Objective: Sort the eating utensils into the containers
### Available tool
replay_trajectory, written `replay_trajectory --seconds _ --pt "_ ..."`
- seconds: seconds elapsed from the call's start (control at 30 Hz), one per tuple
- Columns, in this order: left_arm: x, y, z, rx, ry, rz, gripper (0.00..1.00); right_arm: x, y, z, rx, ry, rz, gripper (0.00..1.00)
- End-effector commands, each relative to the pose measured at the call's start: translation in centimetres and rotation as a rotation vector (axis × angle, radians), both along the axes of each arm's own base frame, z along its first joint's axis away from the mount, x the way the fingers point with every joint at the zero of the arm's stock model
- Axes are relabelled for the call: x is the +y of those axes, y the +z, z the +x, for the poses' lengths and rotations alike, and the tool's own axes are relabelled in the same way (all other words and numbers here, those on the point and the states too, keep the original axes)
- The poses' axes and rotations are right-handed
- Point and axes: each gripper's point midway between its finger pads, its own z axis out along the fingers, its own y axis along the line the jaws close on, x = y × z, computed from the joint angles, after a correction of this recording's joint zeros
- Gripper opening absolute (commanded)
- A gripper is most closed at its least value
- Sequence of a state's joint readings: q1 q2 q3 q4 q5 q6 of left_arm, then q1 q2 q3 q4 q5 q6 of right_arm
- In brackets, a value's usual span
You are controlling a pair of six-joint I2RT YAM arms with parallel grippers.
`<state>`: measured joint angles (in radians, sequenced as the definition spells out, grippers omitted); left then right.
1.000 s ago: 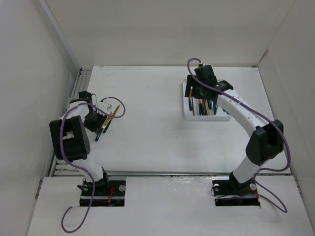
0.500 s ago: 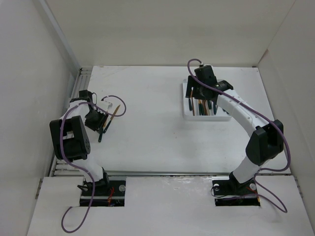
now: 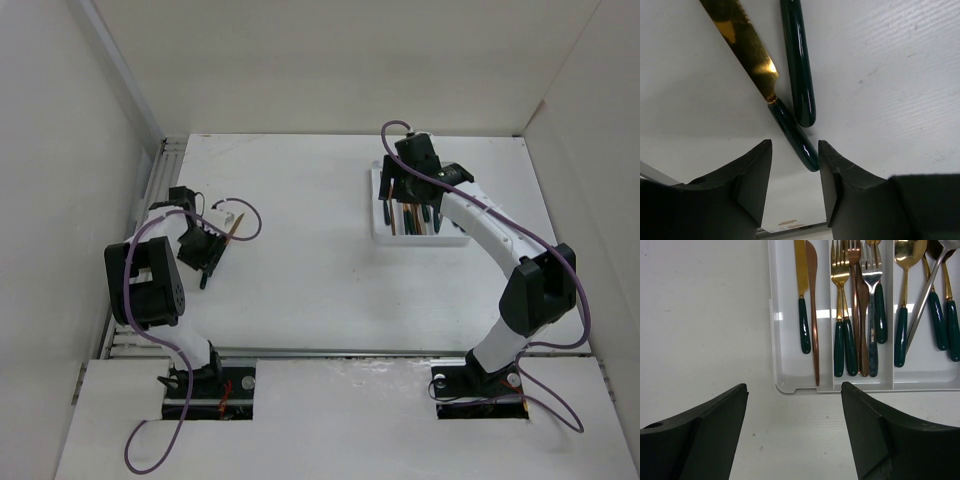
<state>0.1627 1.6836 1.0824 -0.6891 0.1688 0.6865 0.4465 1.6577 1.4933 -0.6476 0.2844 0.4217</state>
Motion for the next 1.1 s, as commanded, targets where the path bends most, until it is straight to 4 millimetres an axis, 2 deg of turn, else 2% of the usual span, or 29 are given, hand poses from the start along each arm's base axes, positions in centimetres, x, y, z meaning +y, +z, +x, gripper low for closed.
replay_trajectory --seconds 0.0,0.13,0.17,0.23,0.27,0.33,0.4,0.5,0.57,0.6,0.63,0.73,0.8,0.93,1.0,1.07 --pt "0.1 -0.1 -1.1 0.012 0.005 0.041 0.39 0.1 0.7 0.2 -0.023 -0.006 -0.01 0.81" --pt "0.3 -0.9 -1.5 0.018 0.002 0.083 0.35 -0.1 0.8 0.3 -0.026 -0.012 -0.016 0.81" --pt "0.5 -0.9 -1.1 0.003 0.005 0.095 0.34 -0.1 0.8 0.3 -0.026 -0.012 -0.016 0.81" --pt "1.1 -1.5 -1.7 0.022 0.019 0.131 0.3 -0.3 0.8 0.3 -0.029 -0.019 -0.023 0.81" --pt "1.4 -1.5 -1.1 0.002 0.032 0.147 0.28 -0.3 0.8 0.3 -0.029 -0.019 -0.023 0.81" --pt "2.1 -1.8 -1.0 0.0 0.039 0.187 0.28 -0.5 1.2 0.3 -0.041 -0.027 -0.026 0.81" --pt "2.4 -2.0 -0.3 -0.013 0.063 0.197 0.33 -0.5 0.9 0.1 -0.033 -0.027 -0.03 0.81" --pt "1.9 -2.2 1.0 -0.017 0.076 0.18 0.38 -0.5 0.9 0.1 -0.033 -0.027 -0.03 0.81" --pt "1.6 -2.1 1.8 -0.036 0.074 0.157 0.38 -0.6 1.2 0.1 -0.041 -0.027 -0.026 0.81" --pt "1.6 -2.1 1.8 -0.036 0.073 0.157 0.36 -0.6 1.2 0.1 -0.041 -0.027 -0.026 0.81" --pt "1.0 -2.4 1.9 -0.029 0.059 0.138 0.29 -0.6 1.2 0.1 -0.041 -0.027 -0.026 0.81" --pt "0.0 -3.1 0.9 0.01 0.048 0.086 0.17 -1.1 1.1 -0.3 -0.036 -0.041 -0.044 0.81" --pt "-0.7 -3.6 0.5 0.027 0.043 0.051 0.01 -1.2 1.4 -0.3 -0.044 -0.041 -0.04 0.81" --pt "-1.7 -3.5 0.9 0.028 0.083 -0.007 0.0 -1.3 1.4 -0.6 -0.043 -0.041 -0.041 0.81" --pt "-2.0 -2.7 2.1 -0.004 0.106 -0.026 0.0 -1.3 1.4 -0.6 -0.043 -0.041 -0.041 0.81" --pt "-2.0 -1.0 4.3 -0.05 0.174 -0.058 0.0 -1.3 1.4 -0.6 -0.043 -0.041 -0.041 0.81"
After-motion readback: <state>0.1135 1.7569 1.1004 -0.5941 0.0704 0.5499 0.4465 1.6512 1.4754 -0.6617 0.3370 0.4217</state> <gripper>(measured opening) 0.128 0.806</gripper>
